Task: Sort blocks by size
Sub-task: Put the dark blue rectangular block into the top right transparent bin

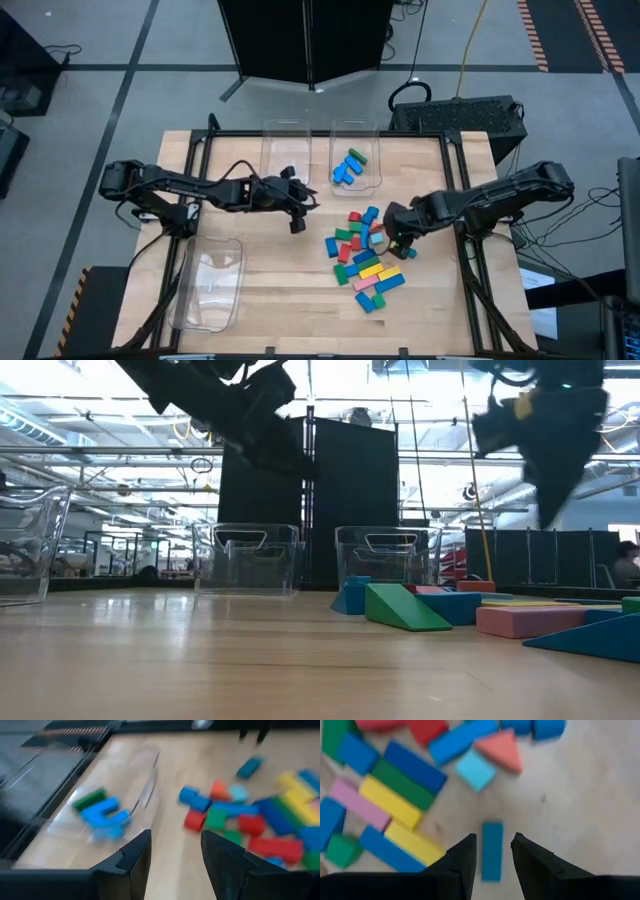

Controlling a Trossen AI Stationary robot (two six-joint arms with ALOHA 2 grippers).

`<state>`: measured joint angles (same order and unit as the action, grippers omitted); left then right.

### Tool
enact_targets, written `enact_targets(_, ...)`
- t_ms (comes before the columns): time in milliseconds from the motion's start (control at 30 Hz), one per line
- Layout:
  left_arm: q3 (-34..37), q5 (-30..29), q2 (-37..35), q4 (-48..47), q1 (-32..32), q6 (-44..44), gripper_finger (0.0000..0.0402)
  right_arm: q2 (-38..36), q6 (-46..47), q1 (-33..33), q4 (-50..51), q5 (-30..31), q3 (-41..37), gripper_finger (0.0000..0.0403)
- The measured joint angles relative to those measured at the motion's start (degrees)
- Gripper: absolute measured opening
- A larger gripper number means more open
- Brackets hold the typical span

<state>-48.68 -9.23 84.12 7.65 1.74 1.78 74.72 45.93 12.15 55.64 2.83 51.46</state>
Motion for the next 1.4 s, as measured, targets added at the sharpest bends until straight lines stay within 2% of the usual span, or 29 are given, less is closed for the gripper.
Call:
enact_targets(133,0.0,7.99,2.45,7.78,-0.82,0.03,0.0173,0.0,4.51,2.45,-0.14,-5.75,-2.21,0.0118)
enact_targets(300,0.0,11.0,7.44,16.23,-1.96,0.46,0.0173,0.0,9.47,5.21,-1.56,-5.69,-3.96,0.0118)
enact_targets(633,0.0,13.78,15.98,27.53,-2.69,0.48,0.0173,0.0,11.87,11.64,-4.79,2.87,-5.57,0.0124)
enact_targets(867,-0.12,13.76,16.54,27.97,-3.31,0.48,0.0173,1.73,11.68,15.36,-4.2,9.2,-5.55,0.015)
enact_targets(1200,-0.16,13.72,16.54,27.9,-4.39,0.54,0.0173,8.25,11.77,17.16,-2.64,9.49,-5.55,0.0207)
enact_targets(1400,-0.16,13.7,16.54,27.88,-4.39,0.57,0.0173,10.54,10.56,17.26,-2.95,9.28,-5.55,0.0215)
